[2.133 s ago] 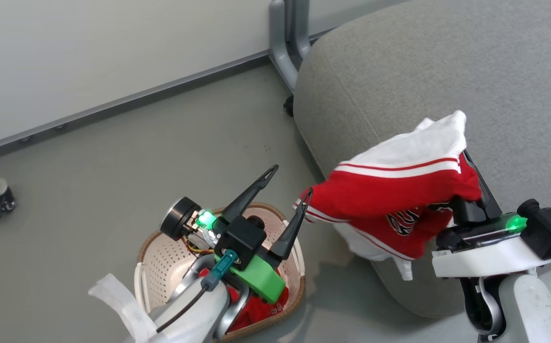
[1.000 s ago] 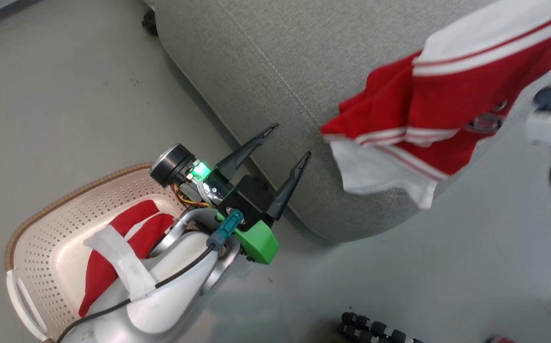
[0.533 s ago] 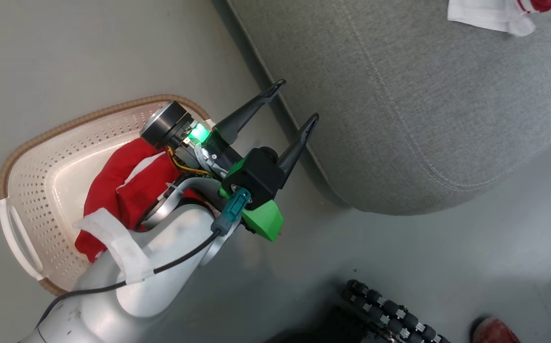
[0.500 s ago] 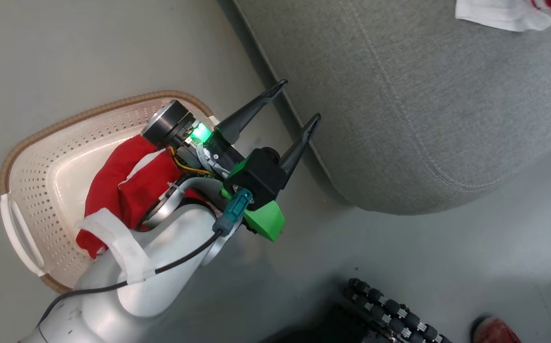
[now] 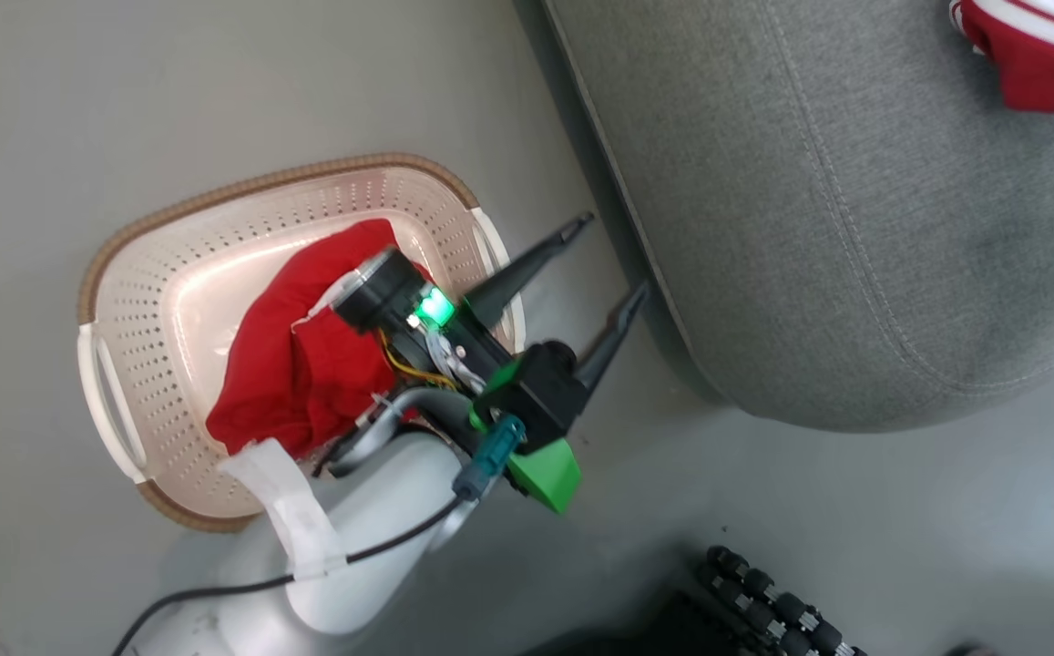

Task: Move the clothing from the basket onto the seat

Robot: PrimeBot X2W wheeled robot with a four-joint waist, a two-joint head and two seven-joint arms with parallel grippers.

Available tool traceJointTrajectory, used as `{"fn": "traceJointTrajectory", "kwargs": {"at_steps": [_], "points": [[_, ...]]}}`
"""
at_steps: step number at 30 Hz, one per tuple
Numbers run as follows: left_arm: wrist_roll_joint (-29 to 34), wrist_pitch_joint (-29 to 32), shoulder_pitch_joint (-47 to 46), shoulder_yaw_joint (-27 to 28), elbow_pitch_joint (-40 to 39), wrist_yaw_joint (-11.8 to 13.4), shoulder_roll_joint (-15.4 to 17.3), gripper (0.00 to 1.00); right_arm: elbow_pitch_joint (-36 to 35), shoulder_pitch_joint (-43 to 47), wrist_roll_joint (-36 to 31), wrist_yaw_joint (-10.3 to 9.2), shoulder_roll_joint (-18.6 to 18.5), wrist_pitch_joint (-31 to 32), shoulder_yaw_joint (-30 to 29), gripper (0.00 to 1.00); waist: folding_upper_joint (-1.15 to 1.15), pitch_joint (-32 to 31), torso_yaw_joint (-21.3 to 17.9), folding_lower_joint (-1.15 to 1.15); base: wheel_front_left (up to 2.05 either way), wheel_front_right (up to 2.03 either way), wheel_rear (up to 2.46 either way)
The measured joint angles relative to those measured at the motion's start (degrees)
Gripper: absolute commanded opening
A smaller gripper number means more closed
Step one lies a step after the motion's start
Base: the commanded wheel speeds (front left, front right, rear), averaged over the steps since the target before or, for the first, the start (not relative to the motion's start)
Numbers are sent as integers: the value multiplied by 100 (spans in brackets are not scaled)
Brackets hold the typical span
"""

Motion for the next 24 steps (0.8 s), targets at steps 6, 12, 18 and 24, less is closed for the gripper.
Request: {"fn": "traceJointTrajectory", "kwargs": {"at_steps": [6, 12, 18, 24], "points": [[-94, -326, 290, -124, 293, 97, -282, 100, -1283, 1146, -498, -1, 427, 0, 93, 100, 0, -463, 123, -1, 0, 0, 0], [-400, -405, 818, 135, 330, 359, -491, 100, -2040, 2153, -681, 0, 639, 0, 798, 100, 0, -1026, 342, -1, 0, 0, 0], [-438, -411, 1553, 573, 96, 626, -464, 100, -2399, 2769, -728, 0, 676, 0, 1831, 100, 0, -1647, 646, -1, 0, 0, 0], [-559, -412, 2450, 1389, -275, 853, -437, 100, -2495, 3293, -703, 0, 693, 0, 2520, 100, 0, -2345, 1012, -1, 0, 0, 0]]}}
